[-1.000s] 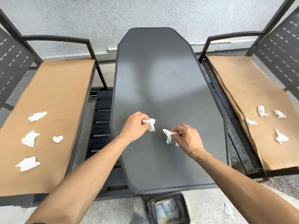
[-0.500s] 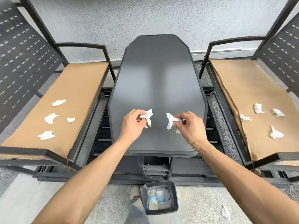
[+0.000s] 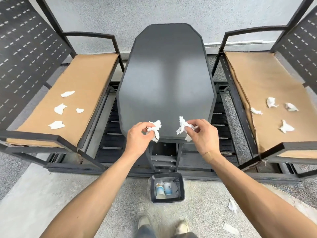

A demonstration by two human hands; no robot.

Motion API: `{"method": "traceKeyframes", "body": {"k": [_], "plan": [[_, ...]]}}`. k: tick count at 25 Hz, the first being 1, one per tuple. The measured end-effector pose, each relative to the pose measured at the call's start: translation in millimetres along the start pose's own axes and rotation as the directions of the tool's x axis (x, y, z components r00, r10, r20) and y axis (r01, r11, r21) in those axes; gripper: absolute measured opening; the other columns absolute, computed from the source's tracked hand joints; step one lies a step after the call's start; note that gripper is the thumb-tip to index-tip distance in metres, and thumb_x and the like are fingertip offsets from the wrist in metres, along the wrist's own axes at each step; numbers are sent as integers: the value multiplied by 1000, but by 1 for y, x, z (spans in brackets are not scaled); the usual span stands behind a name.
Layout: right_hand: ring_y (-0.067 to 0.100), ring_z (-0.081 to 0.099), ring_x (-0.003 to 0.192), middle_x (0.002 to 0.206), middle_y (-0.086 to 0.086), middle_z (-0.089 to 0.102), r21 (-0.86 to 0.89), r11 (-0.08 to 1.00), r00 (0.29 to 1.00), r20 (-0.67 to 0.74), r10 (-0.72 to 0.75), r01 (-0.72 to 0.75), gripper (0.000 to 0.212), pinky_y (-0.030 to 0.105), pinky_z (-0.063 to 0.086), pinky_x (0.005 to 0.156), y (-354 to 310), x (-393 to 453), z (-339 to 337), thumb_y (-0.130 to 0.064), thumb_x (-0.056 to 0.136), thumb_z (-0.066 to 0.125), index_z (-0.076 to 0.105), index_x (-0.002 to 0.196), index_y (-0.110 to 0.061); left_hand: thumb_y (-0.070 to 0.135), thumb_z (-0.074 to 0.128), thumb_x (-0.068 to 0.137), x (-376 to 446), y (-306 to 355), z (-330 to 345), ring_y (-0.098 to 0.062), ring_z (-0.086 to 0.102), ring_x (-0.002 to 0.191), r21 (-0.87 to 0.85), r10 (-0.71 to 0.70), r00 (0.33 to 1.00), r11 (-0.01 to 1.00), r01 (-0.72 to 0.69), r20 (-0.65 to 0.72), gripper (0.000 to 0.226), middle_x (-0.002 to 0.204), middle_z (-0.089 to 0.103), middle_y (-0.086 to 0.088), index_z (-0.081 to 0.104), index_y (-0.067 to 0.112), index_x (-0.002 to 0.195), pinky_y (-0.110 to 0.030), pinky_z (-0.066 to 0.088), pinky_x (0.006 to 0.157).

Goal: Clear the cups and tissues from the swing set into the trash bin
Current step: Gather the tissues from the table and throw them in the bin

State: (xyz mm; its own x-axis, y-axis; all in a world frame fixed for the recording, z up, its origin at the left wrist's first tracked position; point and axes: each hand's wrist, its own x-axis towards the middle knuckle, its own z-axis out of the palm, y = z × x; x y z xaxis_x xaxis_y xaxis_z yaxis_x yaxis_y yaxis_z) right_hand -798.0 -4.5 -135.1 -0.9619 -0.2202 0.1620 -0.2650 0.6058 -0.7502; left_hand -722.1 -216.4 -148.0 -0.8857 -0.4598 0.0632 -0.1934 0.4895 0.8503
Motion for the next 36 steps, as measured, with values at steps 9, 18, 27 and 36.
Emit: {"method": "traceKeyframes", "body": {"k": [9,18,27,36], "plan": [[8,60,71,88,-9,65,-30,991,990,52,134,-133,11,33,51,73,-4,-50,54,-34,82,68,70,92,-28,7,70,78,-44,-60,-8,-6,58,65,-110,-72,994,991,81,83,30,79,65,14,68,37,83,-18,44,63],[3,58,68,97,-10,69,-145,926,910,185,372,-349,11,28,51,68,86,-121,117,-37,84,68,69,95,-32,21,72,82,-92,-152,44,-7,64,67,92,-254,932,967,238,258,13,75,69,9,69,28,92,-23,51,61],[1,57,57,101,-2,73,-322,827,787,284,548,-460,20,15,37,43,232,-143,232,-31,90,63,67,110,-30,20,65,89,-99,-297,151,-14,65,59,347,-418,841,888,301,342,17,85,68,0,59,19,105,-33,55,48],[14,64,63,93,4,72,-391,746,693,299,656,-539,21,25,53,49,337,-158,325,-23,92,59,65,112,-21,15,67,86,-88,-402,230,-13,63,71,546,-507,791,793,272,342,21,102,70,-4,62,15,107,-20,49,58]]}}
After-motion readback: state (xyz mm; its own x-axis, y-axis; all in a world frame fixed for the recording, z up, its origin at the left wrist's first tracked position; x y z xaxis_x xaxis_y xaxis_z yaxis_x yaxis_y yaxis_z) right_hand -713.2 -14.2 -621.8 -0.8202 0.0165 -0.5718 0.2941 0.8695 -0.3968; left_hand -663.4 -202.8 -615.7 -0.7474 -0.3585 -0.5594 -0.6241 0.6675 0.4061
